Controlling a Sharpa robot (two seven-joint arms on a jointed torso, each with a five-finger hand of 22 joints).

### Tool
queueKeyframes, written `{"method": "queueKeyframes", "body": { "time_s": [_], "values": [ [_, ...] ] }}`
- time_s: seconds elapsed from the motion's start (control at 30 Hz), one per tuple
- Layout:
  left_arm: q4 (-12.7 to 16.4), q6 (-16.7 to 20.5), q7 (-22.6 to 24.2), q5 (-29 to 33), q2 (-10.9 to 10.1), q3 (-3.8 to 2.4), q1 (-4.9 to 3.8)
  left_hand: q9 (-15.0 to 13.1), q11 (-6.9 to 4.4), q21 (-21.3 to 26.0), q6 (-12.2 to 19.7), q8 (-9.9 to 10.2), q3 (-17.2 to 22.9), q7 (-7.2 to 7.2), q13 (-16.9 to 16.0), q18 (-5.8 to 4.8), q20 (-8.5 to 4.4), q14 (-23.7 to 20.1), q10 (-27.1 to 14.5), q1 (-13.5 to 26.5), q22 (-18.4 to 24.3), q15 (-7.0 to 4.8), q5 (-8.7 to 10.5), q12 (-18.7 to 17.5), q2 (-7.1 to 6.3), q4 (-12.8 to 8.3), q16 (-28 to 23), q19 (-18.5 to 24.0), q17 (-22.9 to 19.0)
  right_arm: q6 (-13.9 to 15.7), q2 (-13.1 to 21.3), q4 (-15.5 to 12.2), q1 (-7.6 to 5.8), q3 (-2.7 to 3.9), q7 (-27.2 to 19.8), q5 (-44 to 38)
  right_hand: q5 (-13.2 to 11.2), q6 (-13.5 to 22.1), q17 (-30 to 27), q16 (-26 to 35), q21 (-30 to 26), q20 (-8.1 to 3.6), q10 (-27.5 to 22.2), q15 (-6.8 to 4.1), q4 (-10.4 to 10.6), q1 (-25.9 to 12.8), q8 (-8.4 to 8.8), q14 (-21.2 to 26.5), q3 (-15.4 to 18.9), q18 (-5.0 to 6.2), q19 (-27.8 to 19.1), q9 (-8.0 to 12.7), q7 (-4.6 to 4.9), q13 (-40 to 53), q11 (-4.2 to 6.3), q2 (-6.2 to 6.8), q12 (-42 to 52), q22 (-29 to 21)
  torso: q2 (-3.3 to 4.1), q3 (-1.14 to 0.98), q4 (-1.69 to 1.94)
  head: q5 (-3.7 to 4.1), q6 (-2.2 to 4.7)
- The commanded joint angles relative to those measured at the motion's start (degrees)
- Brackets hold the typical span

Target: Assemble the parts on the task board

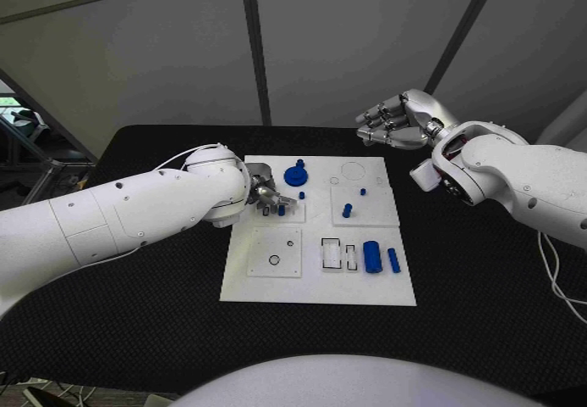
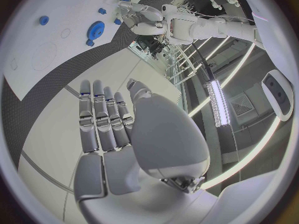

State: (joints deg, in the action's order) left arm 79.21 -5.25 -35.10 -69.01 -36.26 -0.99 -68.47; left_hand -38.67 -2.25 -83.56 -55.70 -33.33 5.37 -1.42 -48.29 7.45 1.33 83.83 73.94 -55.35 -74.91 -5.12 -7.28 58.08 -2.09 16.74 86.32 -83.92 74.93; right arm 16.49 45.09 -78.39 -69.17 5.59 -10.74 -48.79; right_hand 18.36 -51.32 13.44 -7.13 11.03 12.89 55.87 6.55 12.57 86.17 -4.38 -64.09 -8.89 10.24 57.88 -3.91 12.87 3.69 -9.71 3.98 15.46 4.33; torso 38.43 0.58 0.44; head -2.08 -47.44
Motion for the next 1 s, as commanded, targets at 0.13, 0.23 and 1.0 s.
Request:
{"method": "queueKeyframes", "body": {
  "time_s": [0.13, 0.23, 1.0],
  "values": [
    [0.4, 2.1, 0.1, 0.4, -0.4, -0.48, -0.05, -0.1, 0.01, 0.1, -0.3, -0.3, -0.8, -0.19, 0.4, -5.46, -0.46, 5.0, -0.1, 0.5, -6.7, -0.32, 0.42, -0.1, 0.54, 0.0, -0.1, -2.7, 11.4, -0.6, 0.0, 0.2, -0.08, 0.04, -0.6, -0.1, 0.2, -0.1, 0.0, -0.3, -0.3, -0.02, -0.3, 0.25, -0.1, -0.3, -0.03, 0.2, -0.2, 0.21, 0.2, -0.1, 0.65, -0.1, -0.1, -0.21, 0.4, -0.1, -0.01, 0.04, 0.0, -0.02, 0.06],
    [0.3, 3.4, 0.8, 2.2, -0.6, -1.26, -0.05, 0.0, 0.18, 1.4, 0.4, -0.1, -1.7, -0.41, 2.4, -5.1, -0.39, 5.0, -1.3, 0.3, -5.1, -0.21, 0.37, -1.7, 0.6, -0.1, -0.1, -2.1, 11.4, -0.6, -0.2, 0.5, -0.08, 0.04, -0.7, -0.1, 0.2, -0.1, 0.0, -0.3, -0.3, -0.02, -0.3, 0.25, -0.1, -0.3, -0.03, 0.2, -0.2, 0.21, 0.2, -0.1, 0.65, -0.1, -0.1, -0.21, 0.4, -0.1, -0.04, 0.04, 0.01, 0.04, 0.22],
    [-12.0, -11.2, 1.0, 7.2, 2.4, -8.26, -3.84, 6.0, 3.91, 13.2, 8.9, 7.0, -7.6, -4.67, 12.4, -2.44, 2.19, 4.5, -10.3, -7.9, 7.2, 2.82, -0.21, -10.0, 2.43, -0.3, -1.3, 3.0, 10.4, -1.0, -1.7, 3.4, 0.4, 0.02, -0.9, 0.1, 0.3, -0.1, -0.1, -0.3, -0.4, 0.0, -0.3, 0.27, -0.1, -0.5, -0.02, 0.2, -0.2, 0.21, 0.2, 0.0, 0.64, -0.1, -0.11, -0.23, 0.4, -0.1, 0.08, -0.07, -0.1, -0.34, 1.82]
  ]
}}
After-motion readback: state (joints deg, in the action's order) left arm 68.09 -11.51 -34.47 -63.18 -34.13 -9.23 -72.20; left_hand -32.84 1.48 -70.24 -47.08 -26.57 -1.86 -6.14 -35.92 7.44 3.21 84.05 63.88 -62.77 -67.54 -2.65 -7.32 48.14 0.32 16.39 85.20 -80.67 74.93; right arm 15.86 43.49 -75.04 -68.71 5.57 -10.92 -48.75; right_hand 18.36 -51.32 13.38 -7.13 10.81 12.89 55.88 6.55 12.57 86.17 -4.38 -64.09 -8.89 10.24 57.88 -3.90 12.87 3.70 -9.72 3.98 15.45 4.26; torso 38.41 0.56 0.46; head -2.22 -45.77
